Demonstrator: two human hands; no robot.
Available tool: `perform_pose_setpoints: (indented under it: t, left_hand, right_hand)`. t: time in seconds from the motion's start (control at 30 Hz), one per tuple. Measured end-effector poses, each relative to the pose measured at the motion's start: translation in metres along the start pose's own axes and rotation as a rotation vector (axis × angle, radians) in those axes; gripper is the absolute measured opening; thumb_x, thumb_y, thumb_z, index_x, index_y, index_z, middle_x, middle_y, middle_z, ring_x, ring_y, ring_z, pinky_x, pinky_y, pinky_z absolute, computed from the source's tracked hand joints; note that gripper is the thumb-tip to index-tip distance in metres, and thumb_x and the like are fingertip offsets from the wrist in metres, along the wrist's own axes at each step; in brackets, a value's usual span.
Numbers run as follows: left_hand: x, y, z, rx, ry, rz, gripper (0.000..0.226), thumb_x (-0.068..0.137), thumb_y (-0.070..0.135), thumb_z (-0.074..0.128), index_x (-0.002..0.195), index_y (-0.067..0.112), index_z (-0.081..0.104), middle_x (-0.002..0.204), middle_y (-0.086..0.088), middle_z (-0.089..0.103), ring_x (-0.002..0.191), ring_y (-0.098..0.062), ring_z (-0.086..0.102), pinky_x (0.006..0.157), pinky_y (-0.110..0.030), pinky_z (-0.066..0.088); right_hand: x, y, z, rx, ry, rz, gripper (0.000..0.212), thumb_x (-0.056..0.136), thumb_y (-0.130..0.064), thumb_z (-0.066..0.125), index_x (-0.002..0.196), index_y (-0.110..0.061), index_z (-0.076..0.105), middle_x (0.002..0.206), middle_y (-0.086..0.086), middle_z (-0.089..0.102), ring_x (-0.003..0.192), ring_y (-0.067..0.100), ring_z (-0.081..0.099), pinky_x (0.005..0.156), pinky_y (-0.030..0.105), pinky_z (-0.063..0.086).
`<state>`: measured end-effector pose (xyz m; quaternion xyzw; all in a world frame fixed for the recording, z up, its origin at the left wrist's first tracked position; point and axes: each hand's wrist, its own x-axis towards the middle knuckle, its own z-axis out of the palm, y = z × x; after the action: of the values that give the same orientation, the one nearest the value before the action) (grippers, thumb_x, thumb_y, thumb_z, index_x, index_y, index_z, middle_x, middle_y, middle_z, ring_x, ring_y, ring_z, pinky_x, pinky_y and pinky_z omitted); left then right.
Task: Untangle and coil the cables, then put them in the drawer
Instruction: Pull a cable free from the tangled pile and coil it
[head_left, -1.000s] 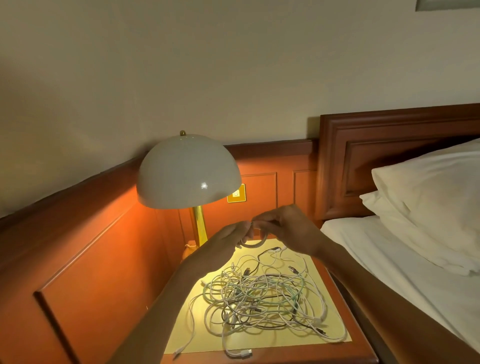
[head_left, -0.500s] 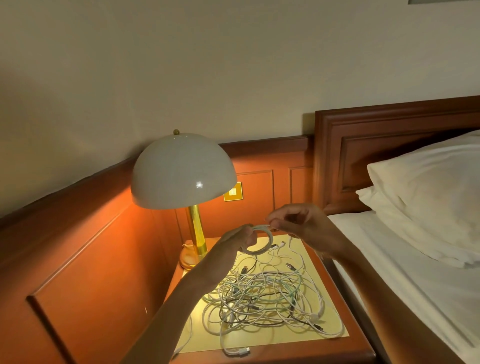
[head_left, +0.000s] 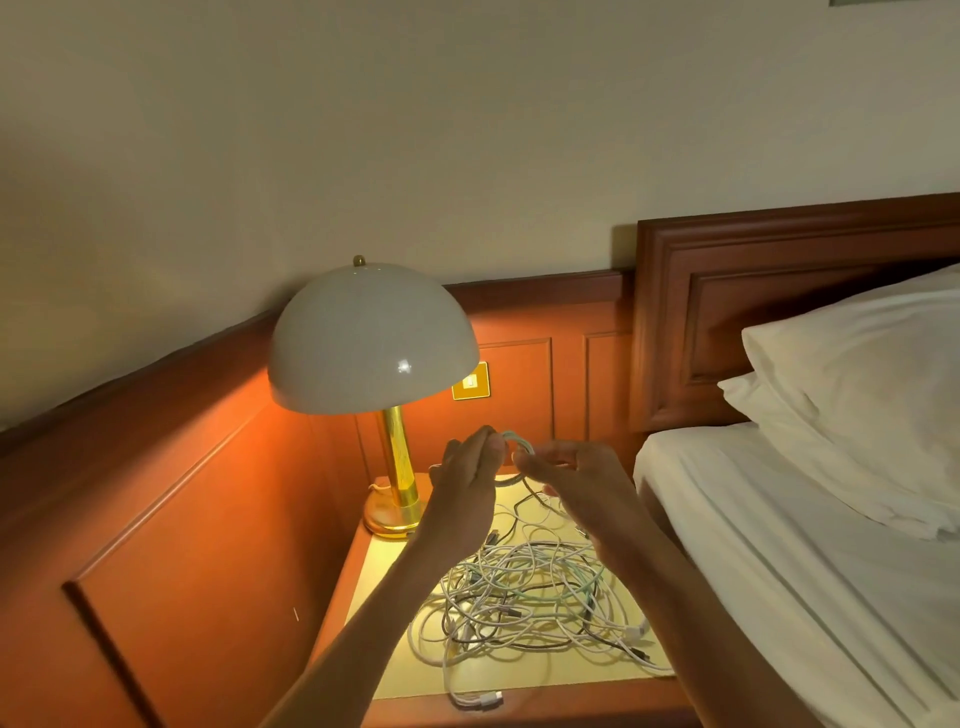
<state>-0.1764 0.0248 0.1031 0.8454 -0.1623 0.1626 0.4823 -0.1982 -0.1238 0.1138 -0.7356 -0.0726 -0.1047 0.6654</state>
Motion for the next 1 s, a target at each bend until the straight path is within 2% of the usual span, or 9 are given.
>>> perform_pose_setpoints:
  t: [0.07, 0.17, 0.33, 0.5, 0.63, 0.77, 0.87, 0.93, 1.0]
  left_hand:
    - [-0.002, -0.001, 0.001, 0.111, 0.029, 0.047, 0.025, 0.105, 0.039, 0.027, 0.094, 0.036, 0.049, 0.082, 0.012, 0.042, 0.090, -0.018, 0.042, 0.081, -0.037, 0.030]
    - [-0.003, -0.002, -0.001, 0.221, 0.046, 0.098, 0.024, 0.105, 0.037, 0.027, 0.105, 0.030, 0.050, 0.083, 0.021, 0.039, 0.095, -0.015, 0.040, 0.089, -0.037, 0.027]
    - [-0.003, -0.002, -0.003, 0.296, 0.042, 0.137, 0.029, 0.105, 0.036, 0.027, 0.111, 0.024, 0.054, 0.085, 0.017, 0.041, 0.093, -0.011, 0.037, 0.090, -0.038, 0.029]
    - [-0.002, -0.002, -0.003, 0.355, -0.003, 0.127, 0.035, 0.106, 0.033, 0.026, 0.121, 0.019, 0.054, 0.101, 0.011, 0.048, 0.100, -0.011, 0.037, 0.091, -0.033, 0.024]
    - [-0.003, -0.003, -0.004, 0.367, -0.034, 0.099, 0.040, 0.106, 0.034, 0.027, 0.127, 0.014, 0.054, 0.124, 0.006, 0.056, 0.117, -0.014, 0.038, 0.083, -0.025, 0.015]
    - [0.000, -0.009, -0.005, 0.342, -0.099, 0.105, 0.034, 0.106, 0.036, 0.028, 0.113, 0.021, 0.058, 0.101, 0.017, 0.056, 0.098, -0.007, 0.042, 0.082, -0.029, 0.022]
    - [0.003, -0.013, -0.009, 0.186, -0.138, 0.042, 0.029, 0.106, 0.036, 0.030, 0.096, 0.027, 0.055, 0.080, 0.018, 0.053, 0.076, -0.003, 0.048, 0.072, -0.032, 0.037]
    - [0.005, -0.011, -0.013, 0.085, -0.156, 0.007, 0.032, 0.106, 0.035, 0.031, 0.094, 0.022, 0.058, 0.076, 0.011, 0.055, 0.066, -0.002, 0.047, 0.065, -0.028, 0.037]
    - [0.006, -0.008, -0.016, 0.053, -0.179, -0.004, 0.036, 0.106, 0.035, 0.030, 0.100, 0.018, 0.062, 0.079, 0.006, 0.058, 0.066, 0.000, 0.047, 0.065, -0.024, 0.038]
  right_hand:
    - [0.001, 0.001, 0.000, -0.016, -0.004, 0.033, 0.007, 0.088, -0.032, 0.074, 0.085, -0.026, 0.076, 0.085, -0.010, 0.076, 0.086, 0.005, 0.067, 0.072, 0.027, 0.049]
    - [0.004, -0.002, -0.006, 0.072, -0.107, 0.163, 0.019, 0.088, -0.028, 0.072, 0.098, -0.013, 0.077, 0.092, 0.000, 0.077, 0.095, 0.017, 0.068, 0.077, 0.030, 0.048]
    - [0.013, -0.005, -0.015, 0.244, -0.252, 0.317, 0.017, 0.090, -0.009, 0.067, 0.104, -0.002, 0.074, 0.106, 0.014, 0.074, 0.099, 0.025, 0.066, 0.085, 0.036, 0.049]
    - [0.017, 0.001, -0.004, 0.191, -0.170, 0.285, 0.021, 0.082, -0.004, 0.075, 0.102, 0.003, 0.073, 0.099, 0.014, 0.075, 0.091, 0.024, 0.069, 0.074, 0.030, 0.056]
    - [0.012, 0.013, 0.004, 0.120, -0.058, 0.121, 0.014, 0.075, -0.004, 0.083, 0.088, -0.004, 0.077, 0.083, 0.010, 0.077, 0.075, 0.022, 0.074, 0.065, 0.027, 0.060]
    - [0.007, 0.026, 0.009, -0.038, 0.071, -0.106, 0.029, 0.072, -0.022, 0.087, 0.096, -0.012, 0.074, 0.075, 0.001, 0.076, 0.062, 0.019, 0.074, 0.058, 0.028, 0.060]
    - [0.006, 0.033, 0.013, -0.232, 0.145, -0.310, 0.046, 0.075, -0.037, 0.080, 0.117, -0.033, 0.064, 0.081, -0.014, 0.072, 0.049, 0.010, 0.068, 0.051, 0.020, 0.055]
    - [0.010, 0.041, 0.013, -0.350, 0.180, -0.511, 0.044, 0.084, -0.036, 0.074, 0.126, -0.037, 0.062, 0.091, -0.012, 0.072, 0.050, 0.008, 0.065, 0.051, 0.020, 0.054]
    - [0.015, 0.048, 0.014, -0.511, 0.269, -0.721, 0.032, 0.092, -0.031, 0.067, 0.124, -0.031, 0.068, 0.097, -0.003, 0.073, 0.059, 0.006, 0.065, 0.052, 0.024, 0.055]
